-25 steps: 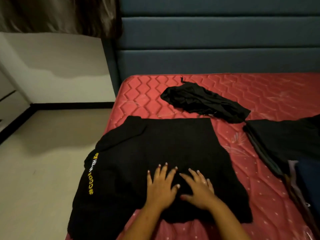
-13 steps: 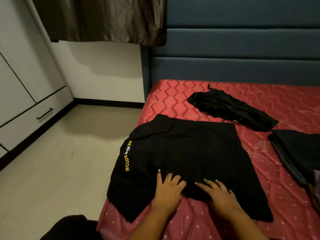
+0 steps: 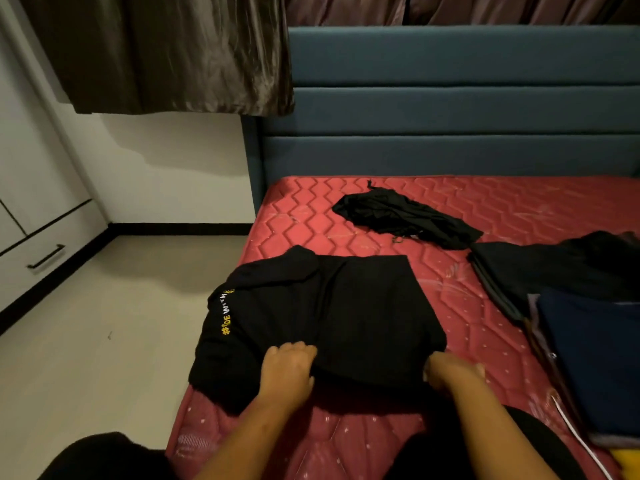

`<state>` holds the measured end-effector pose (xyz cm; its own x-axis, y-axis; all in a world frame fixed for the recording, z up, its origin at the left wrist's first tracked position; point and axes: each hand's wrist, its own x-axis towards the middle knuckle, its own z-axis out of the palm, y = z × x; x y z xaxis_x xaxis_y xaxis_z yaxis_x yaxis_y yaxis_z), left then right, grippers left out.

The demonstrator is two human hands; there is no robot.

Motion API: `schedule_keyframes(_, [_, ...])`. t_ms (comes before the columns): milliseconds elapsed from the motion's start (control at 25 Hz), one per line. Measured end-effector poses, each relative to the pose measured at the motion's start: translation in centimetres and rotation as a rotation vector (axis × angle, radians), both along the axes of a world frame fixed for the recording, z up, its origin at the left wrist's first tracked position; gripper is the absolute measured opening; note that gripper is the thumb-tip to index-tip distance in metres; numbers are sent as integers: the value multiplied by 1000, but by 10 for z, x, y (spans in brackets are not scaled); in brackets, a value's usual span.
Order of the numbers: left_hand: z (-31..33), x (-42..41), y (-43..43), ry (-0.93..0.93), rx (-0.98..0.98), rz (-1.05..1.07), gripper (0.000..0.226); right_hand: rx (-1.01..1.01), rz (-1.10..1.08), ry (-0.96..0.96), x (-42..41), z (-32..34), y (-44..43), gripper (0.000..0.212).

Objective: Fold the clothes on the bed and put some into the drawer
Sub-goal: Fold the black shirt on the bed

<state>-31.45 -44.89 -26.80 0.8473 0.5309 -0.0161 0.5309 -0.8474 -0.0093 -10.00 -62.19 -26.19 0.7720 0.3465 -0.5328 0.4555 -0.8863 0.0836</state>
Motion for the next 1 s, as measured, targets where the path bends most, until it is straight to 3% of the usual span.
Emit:
schedule_keyframes(120, [-4, -14, 17, -189, 131, 133, 53, -30, 12, 159, 39, -35, 1, 48])
schedule_keyframes(200, [9, -18, 39, -252, 174, 270, 41, 32, -3, 191, 75, -73, -2, 28])
schedule_keyframes(240, [19, -20, 48, -256, 153, 370, 35, 110, -15, 211, 74, -67, -6, 9])
schedule_keyframes(320, [32, -21, 70, -212, 105, 499, 30, 326, -32, 272, 59, -32, -7, 18])
schedule_keyframes(440, [40, -3, 103, -162, -293, 315, 39, 592, -185, 284, 72, -16, 8, 22])
schedule_keyframes(520, [43, 18, 125, -7, -558, 227, 46, 793, -342, 234, 86, -17, 19, 17])
schedule_keyframes(640, [40, 44, 168, 35, -853, 335, 45, 1007, -525, 308, 103, -20, 34, 17])
schedule_keyframes(680, [35, 57, 184, 35, -867, 389, 42, 1113, -556, 266, 111, -21, 41, 17])
schedule_keyframes(760, [25, 76, 202, 2, -546, 407, 31, 1309, -707, 145, 116, -21, 50, 13])
schedule_keyframes(840, [11, 99, 176, -115, 18, 334, 46, 1322, -908, 327, 111, -20, 54, 37])
schedule_keyframes(880, [2, 112, 145, -231, 88, 201, 51, 1239, -922, 474, 107, -19, 53, 56])
schedule_keyframes(920, [-8, 123, 107, -339, 30, 38, 53, 1130, -875, 558, 105, -19, 52, 74])
schedule_keyframes(1000, [-31, 138, 36, -258, -222, -160, 56, 962, -736, 597, 106, -21, 47, 98])
